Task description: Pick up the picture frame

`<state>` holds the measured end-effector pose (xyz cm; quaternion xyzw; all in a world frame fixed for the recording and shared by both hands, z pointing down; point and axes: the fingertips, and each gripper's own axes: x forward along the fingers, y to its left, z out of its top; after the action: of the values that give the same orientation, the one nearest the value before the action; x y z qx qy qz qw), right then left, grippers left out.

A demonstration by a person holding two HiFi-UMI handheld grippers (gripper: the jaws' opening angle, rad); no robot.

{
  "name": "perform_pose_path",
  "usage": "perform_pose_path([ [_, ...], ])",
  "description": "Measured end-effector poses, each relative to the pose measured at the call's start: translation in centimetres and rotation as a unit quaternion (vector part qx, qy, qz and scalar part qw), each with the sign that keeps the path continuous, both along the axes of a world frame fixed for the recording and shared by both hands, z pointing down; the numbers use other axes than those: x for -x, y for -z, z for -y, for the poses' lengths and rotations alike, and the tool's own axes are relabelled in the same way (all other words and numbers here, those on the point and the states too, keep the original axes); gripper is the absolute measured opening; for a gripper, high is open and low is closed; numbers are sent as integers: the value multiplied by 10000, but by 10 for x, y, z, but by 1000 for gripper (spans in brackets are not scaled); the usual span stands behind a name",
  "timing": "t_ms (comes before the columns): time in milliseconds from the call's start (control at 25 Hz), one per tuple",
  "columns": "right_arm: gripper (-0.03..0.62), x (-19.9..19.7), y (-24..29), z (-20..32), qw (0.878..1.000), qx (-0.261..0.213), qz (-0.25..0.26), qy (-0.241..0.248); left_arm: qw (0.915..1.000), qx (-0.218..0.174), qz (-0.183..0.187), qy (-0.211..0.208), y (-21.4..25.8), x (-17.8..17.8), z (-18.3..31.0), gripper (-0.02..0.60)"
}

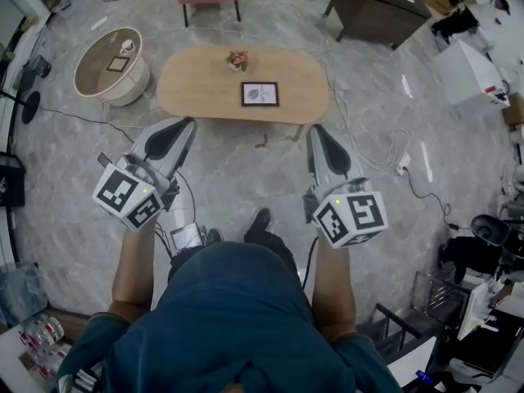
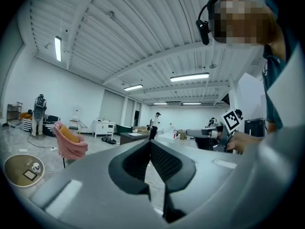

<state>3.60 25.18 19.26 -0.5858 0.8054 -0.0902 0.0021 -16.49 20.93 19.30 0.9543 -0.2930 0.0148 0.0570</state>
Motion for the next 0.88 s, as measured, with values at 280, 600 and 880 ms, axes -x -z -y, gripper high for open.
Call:
perform_pose_path([
  [280, 11, -39, -1, 48, 9991, 5, 68, 416, 9991, 13, 92, 419, 1, -35, 31, -3],
  [600, 11, -71, -11, 83, 9980, 59, 171, 610, 9982, 86, 194, 560, -8, -72, 57, -3],
  [880, 11, -94, -23, 112, 9988, 187, 215, 397, 9990, 177, 229, 329, -16, -97, 98, -3],
])
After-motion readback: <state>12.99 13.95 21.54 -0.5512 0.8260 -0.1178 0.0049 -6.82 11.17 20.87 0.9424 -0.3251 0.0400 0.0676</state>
